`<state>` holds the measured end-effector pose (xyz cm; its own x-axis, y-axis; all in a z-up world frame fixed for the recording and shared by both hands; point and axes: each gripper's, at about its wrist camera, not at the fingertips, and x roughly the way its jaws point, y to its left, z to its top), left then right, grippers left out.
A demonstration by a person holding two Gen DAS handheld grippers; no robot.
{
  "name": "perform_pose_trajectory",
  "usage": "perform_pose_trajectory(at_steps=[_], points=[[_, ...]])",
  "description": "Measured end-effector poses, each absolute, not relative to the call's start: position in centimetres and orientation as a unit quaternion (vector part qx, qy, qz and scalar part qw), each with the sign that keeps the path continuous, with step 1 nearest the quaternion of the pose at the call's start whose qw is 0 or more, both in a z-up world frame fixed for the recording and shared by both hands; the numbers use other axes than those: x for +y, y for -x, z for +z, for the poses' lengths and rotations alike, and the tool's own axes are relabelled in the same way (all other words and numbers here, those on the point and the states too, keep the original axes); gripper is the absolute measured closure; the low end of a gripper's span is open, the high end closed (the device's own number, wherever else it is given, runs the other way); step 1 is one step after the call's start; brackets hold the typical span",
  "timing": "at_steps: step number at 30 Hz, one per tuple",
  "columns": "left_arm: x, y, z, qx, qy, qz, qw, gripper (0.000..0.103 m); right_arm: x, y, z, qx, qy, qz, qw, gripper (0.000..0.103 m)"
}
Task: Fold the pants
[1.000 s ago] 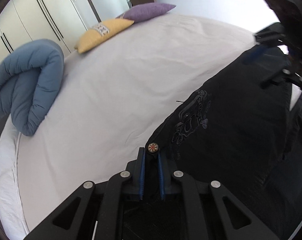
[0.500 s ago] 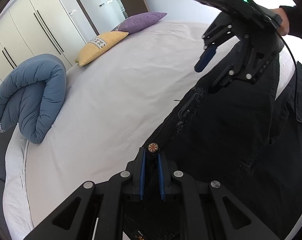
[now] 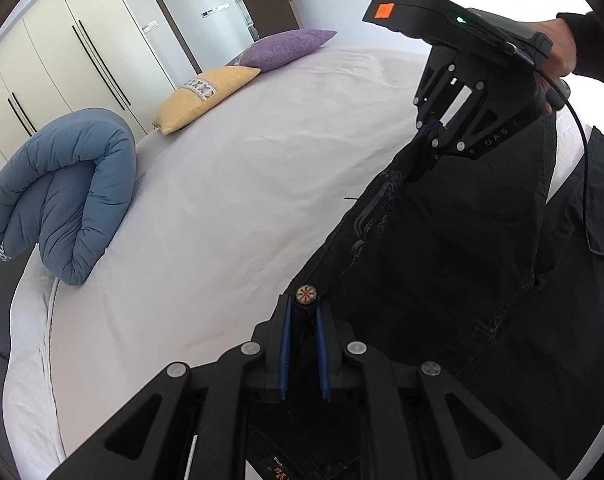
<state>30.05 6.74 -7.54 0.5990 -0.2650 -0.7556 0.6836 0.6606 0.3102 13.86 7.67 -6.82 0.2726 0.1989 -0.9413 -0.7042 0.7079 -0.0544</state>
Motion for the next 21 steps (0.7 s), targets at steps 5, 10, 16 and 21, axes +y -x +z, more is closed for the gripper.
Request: perform_pose_trajectory(at_steps=[5,10,16,21], points=[[7.1,-29.4,-7.4,0.349,-0.298,-0.278,0.844,0.091,7.9,-13.0,-5.8,0.526,0.218,0.274,0.775,0.102],[7.1,-27.5,-7.4,0.351,-0.297,-0.281,0.842,0.091,8.4,-11.4,-5.6,0.531,0.161,0.244,0.795,0.102],[7.4,-24.2,-7.6,0.355,-0.295,-0.280,0.842,0.091,6.5,-8.3,-4.5,0.524,0.010,0.188,0.831,0.102],[8.4,-20.8,-7.9,0.360,-0.300,-0.282,0.837,0.091,7.7,-3.1,-3.4,0.485,0.054,0.207,0.848,0.102]])
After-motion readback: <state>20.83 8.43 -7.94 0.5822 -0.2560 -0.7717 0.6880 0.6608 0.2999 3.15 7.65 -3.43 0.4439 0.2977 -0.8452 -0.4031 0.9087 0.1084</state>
